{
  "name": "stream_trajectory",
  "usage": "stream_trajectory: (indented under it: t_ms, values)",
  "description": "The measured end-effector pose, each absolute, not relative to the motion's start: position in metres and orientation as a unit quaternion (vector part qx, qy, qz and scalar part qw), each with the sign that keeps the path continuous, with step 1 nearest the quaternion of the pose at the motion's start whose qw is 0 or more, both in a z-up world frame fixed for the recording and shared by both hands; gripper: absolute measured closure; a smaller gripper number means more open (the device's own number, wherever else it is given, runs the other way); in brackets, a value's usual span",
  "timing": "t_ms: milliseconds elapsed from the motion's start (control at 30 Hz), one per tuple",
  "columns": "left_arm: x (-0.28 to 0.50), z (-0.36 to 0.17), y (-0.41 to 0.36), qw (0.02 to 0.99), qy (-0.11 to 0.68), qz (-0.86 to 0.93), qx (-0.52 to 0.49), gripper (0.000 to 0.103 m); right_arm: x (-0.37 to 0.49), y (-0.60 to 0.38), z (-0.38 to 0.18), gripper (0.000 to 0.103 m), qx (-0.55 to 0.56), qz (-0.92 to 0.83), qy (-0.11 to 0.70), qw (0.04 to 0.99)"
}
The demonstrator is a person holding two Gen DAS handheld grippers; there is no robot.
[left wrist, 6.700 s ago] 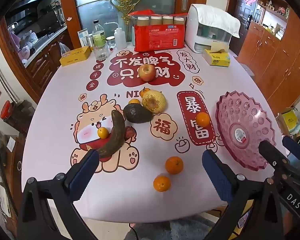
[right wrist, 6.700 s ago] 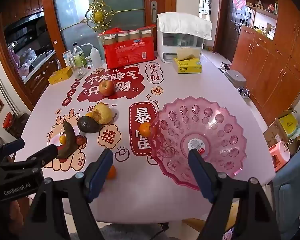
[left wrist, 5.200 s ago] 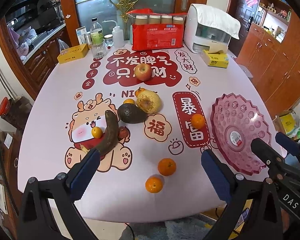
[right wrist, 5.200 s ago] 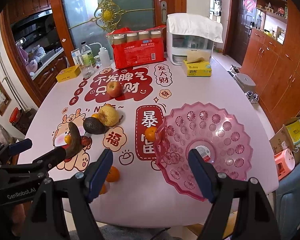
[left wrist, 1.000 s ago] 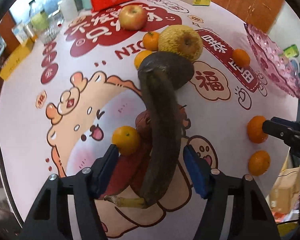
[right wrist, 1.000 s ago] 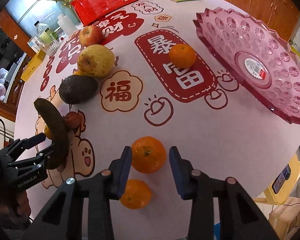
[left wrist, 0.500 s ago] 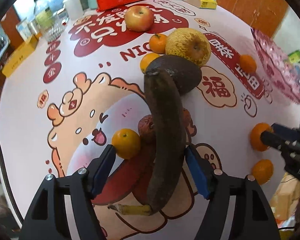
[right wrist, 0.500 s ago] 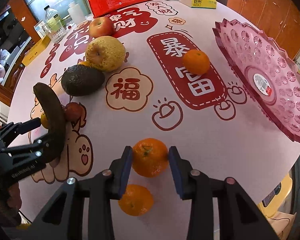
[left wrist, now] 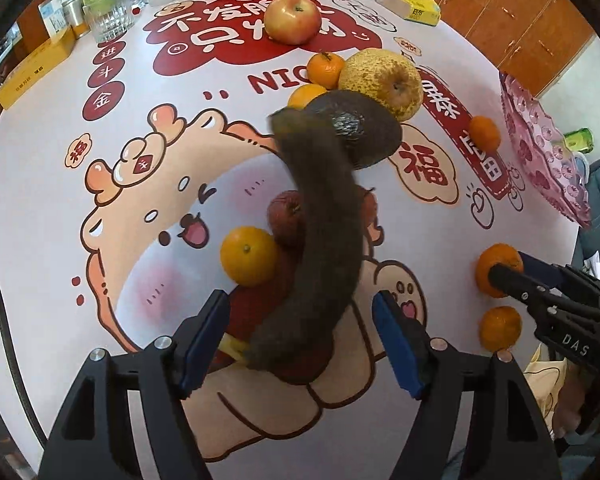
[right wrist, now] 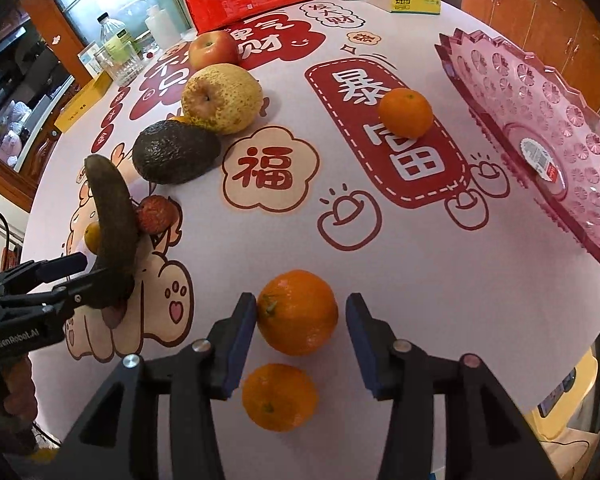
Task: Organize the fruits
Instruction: 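Close left gripper on the banana while right gripper closes on the orange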
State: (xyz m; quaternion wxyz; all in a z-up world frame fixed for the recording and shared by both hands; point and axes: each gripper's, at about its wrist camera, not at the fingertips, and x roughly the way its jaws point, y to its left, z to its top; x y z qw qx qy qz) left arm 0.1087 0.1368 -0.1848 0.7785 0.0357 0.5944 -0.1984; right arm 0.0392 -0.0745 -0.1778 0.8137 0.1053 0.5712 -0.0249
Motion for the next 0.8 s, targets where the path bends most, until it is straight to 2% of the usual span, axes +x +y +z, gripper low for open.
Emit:
stream_trajectory:
  t_ms: [233, 467, 633, 700, 800]
  values:
    - [0.107, -0.188, 0.119, 0.78, 0.589, -0.203, 0.058, 0.038, 0.043, -0.075, -0.182, 0.056, 0.105, -0.001, 0.573, 0.813]
    - [0.114, -0.198, 0.106, 0.779, 0.595, -0.167, 0.107, 0.058, 0.049, -0.07, -0.189, 0.056, 0.097, 0.019, 0.58, 0.809]
    - [0.117, -0.198, 0.09, 0.778, 0.591, -0.151, 0.149, 0.066, 0.049, -0.069, -0.191, 0.056, 0.09, 0.027, 0.581, 0.808]
    - [0.116, -0.197, 0.086, 0.776, 0.593, -0.148, 0.157, 0.068, 0.049, -0.069, -0.19, 0.064, 0.094, 0.035, 0.579, 0.809]
    - [0.11, -0.193, 0.091, 0.772, 0.602, -0.161, 0.124, 0.071, 0.047, -0.067, -0.189, 0.065, 0.075, 0.029, 0.579, 0.811]
